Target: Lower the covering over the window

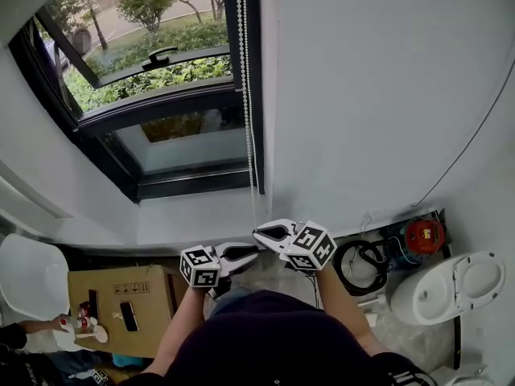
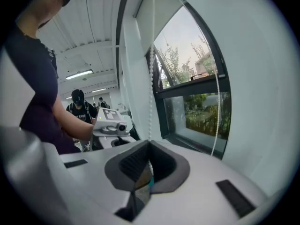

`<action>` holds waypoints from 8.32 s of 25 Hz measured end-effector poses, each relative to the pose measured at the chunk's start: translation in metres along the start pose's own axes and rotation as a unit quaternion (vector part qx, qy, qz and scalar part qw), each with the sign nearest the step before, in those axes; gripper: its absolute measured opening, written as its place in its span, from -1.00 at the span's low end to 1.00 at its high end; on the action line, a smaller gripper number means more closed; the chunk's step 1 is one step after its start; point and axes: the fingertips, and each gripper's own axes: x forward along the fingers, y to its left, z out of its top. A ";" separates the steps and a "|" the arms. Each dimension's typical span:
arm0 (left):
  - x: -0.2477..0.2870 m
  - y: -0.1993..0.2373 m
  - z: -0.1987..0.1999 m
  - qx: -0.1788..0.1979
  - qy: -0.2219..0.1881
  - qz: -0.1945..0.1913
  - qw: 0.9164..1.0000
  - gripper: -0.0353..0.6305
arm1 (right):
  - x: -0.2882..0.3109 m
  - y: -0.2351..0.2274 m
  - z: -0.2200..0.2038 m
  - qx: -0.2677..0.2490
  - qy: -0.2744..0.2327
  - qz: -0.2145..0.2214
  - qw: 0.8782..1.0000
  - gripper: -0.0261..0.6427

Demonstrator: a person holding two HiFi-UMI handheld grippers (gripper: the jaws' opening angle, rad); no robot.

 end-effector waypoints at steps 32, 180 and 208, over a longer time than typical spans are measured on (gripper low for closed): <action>-0.022 -0.018 0.070 0.061 -0.066 -0.005 0.996 -0.59 | 0.035 0.020 -0.066 0.000 0.090 0.049 0.995 -0.89; -0.053 0.041 -0.008 0.012 -0.016 -0.008 1.000 -0.82 | 0.047 -0.024 0.067 0.046 0.003 -0.167 0.985 -0.88; -0.127 0.027 0.138 0.171 -0.106 0.083 0.976 -0.76 | 0.061 -0.029 -0.035 0.127 0.084 -0.164 0.975 -0.88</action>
